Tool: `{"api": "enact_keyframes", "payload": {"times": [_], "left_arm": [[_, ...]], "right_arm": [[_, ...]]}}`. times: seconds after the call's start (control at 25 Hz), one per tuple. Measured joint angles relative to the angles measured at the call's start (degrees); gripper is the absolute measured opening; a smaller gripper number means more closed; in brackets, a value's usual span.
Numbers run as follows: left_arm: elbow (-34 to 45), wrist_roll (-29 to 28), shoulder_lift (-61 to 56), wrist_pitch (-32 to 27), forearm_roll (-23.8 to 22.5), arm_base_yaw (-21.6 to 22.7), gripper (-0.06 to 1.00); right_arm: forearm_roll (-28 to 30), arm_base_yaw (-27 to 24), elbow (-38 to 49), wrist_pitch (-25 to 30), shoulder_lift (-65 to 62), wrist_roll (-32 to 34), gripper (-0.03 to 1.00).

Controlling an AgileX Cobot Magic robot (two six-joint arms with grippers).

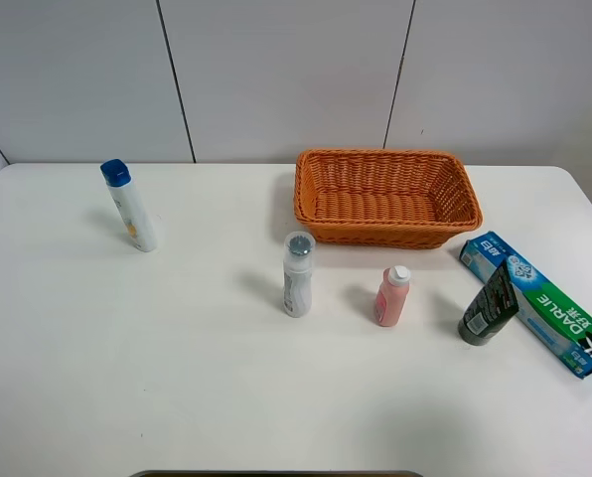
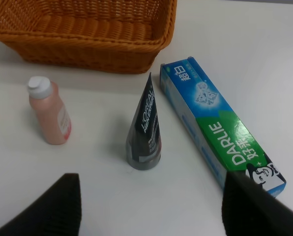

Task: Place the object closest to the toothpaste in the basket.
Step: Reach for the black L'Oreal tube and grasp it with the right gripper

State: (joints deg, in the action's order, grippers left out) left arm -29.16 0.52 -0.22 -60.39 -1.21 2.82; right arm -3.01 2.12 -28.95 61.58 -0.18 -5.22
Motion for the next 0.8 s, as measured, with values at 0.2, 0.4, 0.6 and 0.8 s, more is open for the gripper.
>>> {"api": "enact_keyframes", "payload": {"times": [0.2, 0.4, 0.6, 0.8], "left_arm": [[0.00, 0.00, 0.00, 0.00, 0.00, 0.00, 0.94], [0.00, 0.00, 0.00, 0.00, 0.00, 0.00, 0.94], [0.00, 0.00, 0.00, 0.00, 0.00, 0.00, 0.94], [0.00, 0.00, 0.00, 0.00, 0.00, 0.00, 0.94]], "right_arm": [[0.00, 0.00, 0.00, 0.00, 0.00, 0.00, 0.64], [0.00, 0.00, 0.00, 0.00, 0.00, 0.00, 0.64], [0.00, 0.00, 0.00, 0.00, 0.00, 0.00, 0.64], [-0.05, 0.00, 0.00, 0.00, 0.00, 0.00, 0.64]]}}
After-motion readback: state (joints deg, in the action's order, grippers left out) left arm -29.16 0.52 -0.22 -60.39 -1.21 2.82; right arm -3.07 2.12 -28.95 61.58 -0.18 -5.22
